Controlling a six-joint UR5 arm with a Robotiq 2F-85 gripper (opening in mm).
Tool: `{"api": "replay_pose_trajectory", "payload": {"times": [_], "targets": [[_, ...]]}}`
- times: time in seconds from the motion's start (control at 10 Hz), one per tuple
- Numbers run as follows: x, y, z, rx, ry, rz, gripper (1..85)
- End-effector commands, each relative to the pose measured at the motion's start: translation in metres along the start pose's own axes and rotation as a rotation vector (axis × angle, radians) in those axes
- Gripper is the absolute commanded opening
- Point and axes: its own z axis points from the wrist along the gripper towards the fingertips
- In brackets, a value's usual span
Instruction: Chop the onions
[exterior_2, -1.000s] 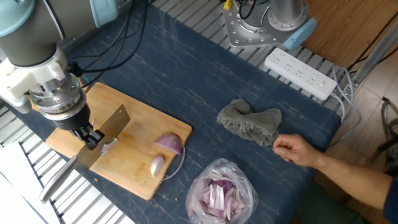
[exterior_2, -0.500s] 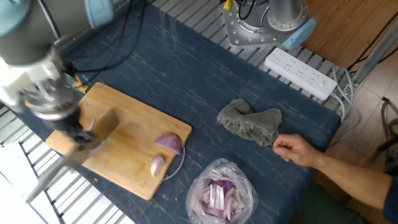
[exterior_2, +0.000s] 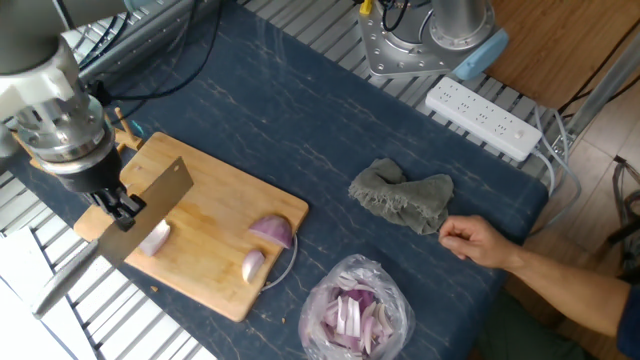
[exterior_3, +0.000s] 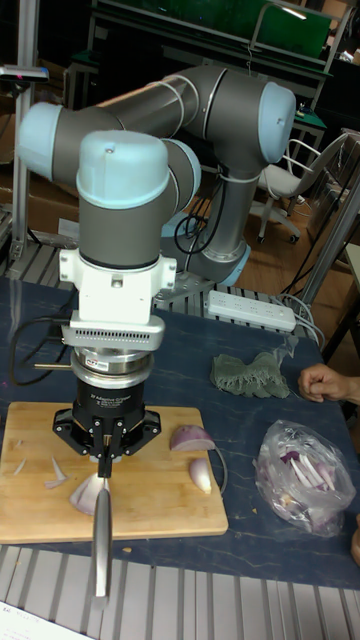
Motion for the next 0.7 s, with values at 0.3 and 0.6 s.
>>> {"api": "replay_pose_trajectory", "payload": {"times": [0.3, 0.6], "targets": [[-0.012, -0.017, -0.002, 0.029, -0.032, 0.045, 1.0], [-0.008, -0.013, 0.003, 0.008, -0.007, 0.21, 1.0]]}}
